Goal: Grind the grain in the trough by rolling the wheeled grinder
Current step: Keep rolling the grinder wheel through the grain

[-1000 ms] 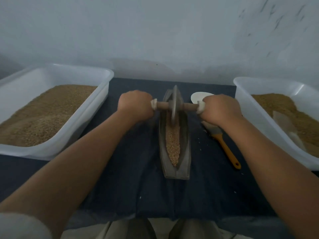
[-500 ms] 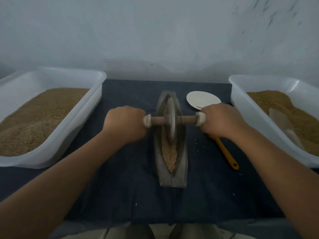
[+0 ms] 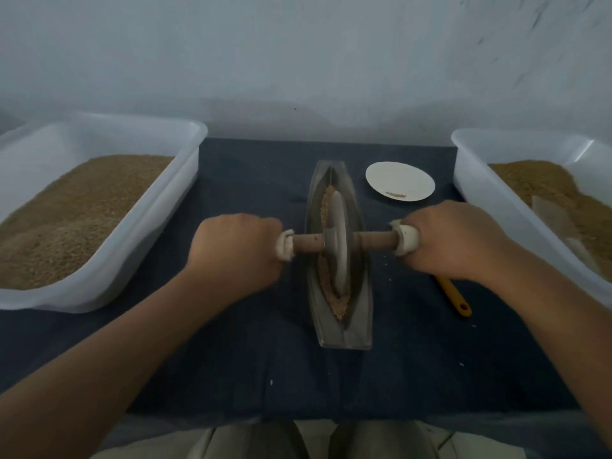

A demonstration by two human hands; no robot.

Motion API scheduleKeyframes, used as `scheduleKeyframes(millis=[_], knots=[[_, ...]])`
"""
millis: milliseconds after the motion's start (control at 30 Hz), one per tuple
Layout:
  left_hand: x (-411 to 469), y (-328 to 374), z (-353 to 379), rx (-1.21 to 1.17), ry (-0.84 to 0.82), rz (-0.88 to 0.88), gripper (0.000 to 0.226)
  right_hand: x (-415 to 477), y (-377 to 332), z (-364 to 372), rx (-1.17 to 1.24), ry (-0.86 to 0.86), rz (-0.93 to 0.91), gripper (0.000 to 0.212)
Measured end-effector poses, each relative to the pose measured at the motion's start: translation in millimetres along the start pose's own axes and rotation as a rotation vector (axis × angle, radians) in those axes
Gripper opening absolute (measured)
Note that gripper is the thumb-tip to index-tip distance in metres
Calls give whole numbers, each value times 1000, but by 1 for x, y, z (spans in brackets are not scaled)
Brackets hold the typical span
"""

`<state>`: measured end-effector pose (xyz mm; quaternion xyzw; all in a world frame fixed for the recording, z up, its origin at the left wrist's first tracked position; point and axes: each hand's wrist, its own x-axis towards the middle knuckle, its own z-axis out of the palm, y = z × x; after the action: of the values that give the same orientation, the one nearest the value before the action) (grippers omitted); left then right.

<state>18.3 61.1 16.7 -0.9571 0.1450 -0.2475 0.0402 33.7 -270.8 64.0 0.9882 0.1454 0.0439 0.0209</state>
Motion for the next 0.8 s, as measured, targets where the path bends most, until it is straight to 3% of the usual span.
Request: scheduleKeyframes(millis=[133, 233, 300, 367, 467, 567, 800], knots=[[68, 0, 17, 4, -144, -86, 31, 43, -6, 9, -16, 147, 109, 25], [104, -3, 22, -29, -171, -139, 36, 67, -6, 5, -8, 222, 102, 30], [99, -1, 18, -31, -180, -142, 36, 69, -3, 0, -5, 163, 95, 29], [71, 2, 11, -15, -186, -107, 31, 57, 0, -2, -15, -1, 94, 25], [15, 5, -2, 18, -73, -22, 36, 14, -1, -9, 27, -161, -7, 23], [-10, 2, -6, 8, 40, 18, 38, -15, -5, -12, 84, -78, -64, 37], [93, -3, 25, -4, -141, -120, 31, 60, -8, 3, -26, 153, 112, 28]])
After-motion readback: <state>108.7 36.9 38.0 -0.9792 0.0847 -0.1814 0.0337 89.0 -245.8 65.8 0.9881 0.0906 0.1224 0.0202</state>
